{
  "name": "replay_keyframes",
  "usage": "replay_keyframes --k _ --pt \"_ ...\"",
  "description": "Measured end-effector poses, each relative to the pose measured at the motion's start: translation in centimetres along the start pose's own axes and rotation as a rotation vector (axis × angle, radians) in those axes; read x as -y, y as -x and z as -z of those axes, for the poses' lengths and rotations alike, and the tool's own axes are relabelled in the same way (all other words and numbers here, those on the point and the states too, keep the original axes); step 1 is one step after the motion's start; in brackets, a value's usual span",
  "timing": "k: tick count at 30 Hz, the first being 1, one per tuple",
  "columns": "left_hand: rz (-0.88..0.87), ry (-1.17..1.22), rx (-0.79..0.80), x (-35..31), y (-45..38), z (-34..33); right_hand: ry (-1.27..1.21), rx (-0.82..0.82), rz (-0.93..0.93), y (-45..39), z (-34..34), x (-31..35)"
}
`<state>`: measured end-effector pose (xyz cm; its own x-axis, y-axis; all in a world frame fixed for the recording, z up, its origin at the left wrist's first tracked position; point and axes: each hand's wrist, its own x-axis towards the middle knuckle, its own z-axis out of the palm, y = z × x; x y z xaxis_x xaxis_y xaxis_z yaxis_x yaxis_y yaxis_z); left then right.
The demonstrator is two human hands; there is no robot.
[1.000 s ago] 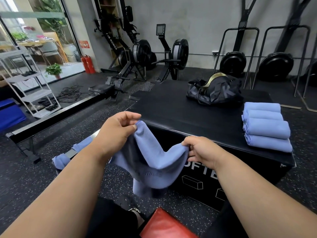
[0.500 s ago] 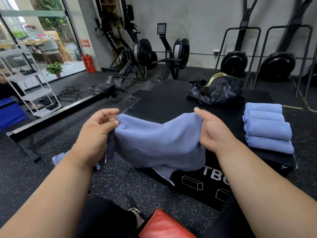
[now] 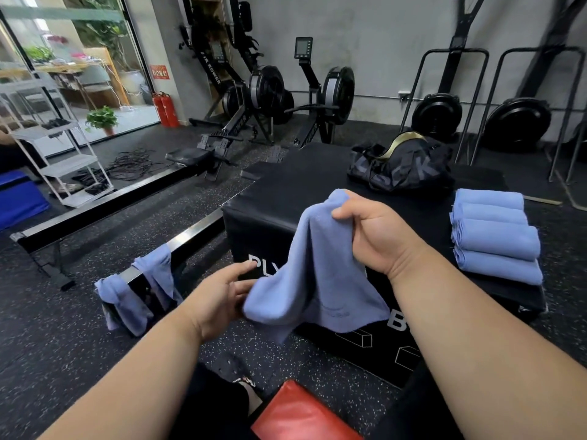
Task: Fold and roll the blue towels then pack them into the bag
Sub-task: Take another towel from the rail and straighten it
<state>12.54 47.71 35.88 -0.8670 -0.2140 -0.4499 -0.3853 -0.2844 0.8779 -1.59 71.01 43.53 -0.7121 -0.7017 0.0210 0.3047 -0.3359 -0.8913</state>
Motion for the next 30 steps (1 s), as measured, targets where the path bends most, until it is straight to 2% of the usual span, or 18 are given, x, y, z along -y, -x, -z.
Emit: replay_keyframes --k 3,6,8,10,12,14,16,18,21,27,30 --pt "-0.046 0.025 0.003 0.0 -0.2 -0.8 0.008 0.022 0.017 0.2 0.0 0.6" --pt "-0.156 0.258 -0.005 -1.1 -0.5 1.3 -0.026 0.036 0.069 0.8 0.9 1.2" --pt "-0.109 0.392 0.044 -1.5 -0.6 2.6 -0.056 0.038 0.095 1.0 1.3 1.3" --pt "-0.017 0.346 0.066 -1.4 -0.6 2.4 -0.070 0.043 0.095 1.0 1.4 1.0" --pt "0.002 0.218 0.057 -1.0 -0.1 1.1 -0.066 0.022 0.070 1.0 1.0 0.6" --pt "-0.101 0.115 -0.010 -1.2 0.2 0.3 -0.061 -0.012 0.049 1.1 0.4 0.5" --pt "-0.259 0.116 -0.114 -2.1 0.0 0.7 -0.109 -0.063 0.027 1.3 0.3 0.7" --pt "-0.407 0.109 -0.187 -2.7 -0.3 2.0 -0.179 -0.151 0.023 1.4 0.9 0.8" --pt "-0.587 -0.043 -0.333 -3.7 0.3 2.9 -0.170 -0.294 0.037 1.0 2.3 0.4" --pt "-0.653 -0.165 -0.280 -4.5 1.1 2.3 -0.124 -0.450 0.053 0.7 3.8 -1.4" --pt "-0.688 -0.012 -0.279 -5.7 1.3 3.1 -0.093 -0.403 0.114 1.1 4.0 -0.7"
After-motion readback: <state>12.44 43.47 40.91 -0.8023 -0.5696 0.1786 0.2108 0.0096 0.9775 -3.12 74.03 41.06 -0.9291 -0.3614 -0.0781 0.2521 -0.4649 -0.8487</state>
